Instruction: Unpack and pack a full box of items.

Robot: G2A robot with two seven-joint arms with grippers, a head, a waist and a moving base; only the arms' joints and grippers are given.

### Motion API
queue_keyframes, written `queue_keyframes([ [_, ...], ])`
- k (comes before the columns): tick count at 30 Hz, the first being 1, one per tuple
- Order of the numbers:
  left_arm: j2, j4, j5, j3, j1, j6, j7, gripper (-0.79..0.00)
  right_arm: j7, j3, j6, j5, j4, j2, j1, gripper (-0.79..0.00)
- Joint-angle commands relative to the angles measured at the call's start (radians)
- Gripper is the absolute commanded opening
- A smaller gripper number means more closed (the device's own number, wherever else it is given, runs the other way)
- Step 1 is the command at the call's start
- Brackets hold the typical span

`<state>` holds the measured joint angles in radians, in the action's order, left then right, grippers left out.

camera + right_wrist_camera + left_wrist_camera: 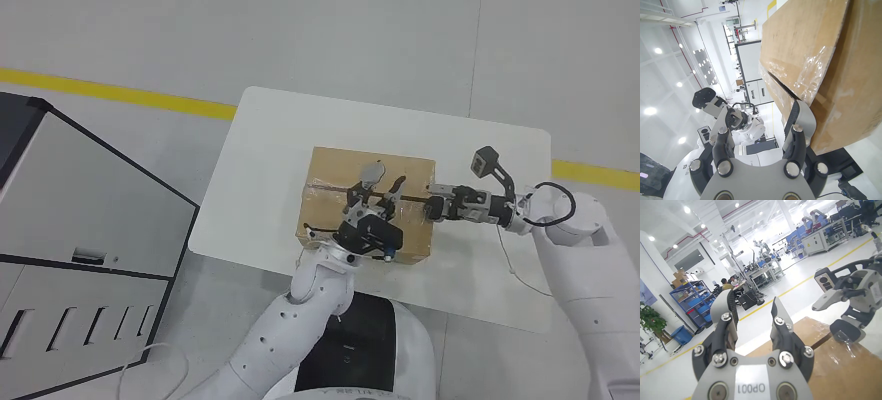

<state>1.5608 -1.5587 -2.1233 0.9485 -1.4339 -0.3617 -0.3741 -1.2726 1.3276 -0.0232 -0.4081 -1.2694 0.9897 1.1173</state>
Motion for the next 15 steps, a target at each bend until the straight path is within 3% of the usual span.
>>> queue_keyframes([
  [1, -0.002, -0.019, 0.017, 0.007, -0.017, -0.006, 0.006, -0.372, -0.002, -0.004, -0.005, 0.018, -0.004, -0.002, 0.000, -0.265],
  [5, -0.009, -0.044, 0.044, 0.049, -0.024, 0.010, 0.012, -0.369, 0.002, -0.015, -0.013, 0.058, -0.017, -0.004, -0.001, -0.320],
  [8, -0.016, -0.064, 0.085, 0.092, -0.032, 0.034, 0.012, -0.317, 0.008, -0.024, -0.015, 0.090, -0.029, -0.006, -0.001, -0.332],
  [11, -0.023, -0.081, 0.094, 0.124, -0.043, 0.044, 0.006, -0.419, 0.009, -0.032, -0.012, 0.108, -0.038, -0.008, -0.002, -0.394],
  [15, -0.030, -0.103, 0.093, 0.148, -0.061, 0.053, 0.004, -0.416, 0.005, -0.040, -0.012, 0.125, -0.045, -0.010, -0.003, -0.446],
])
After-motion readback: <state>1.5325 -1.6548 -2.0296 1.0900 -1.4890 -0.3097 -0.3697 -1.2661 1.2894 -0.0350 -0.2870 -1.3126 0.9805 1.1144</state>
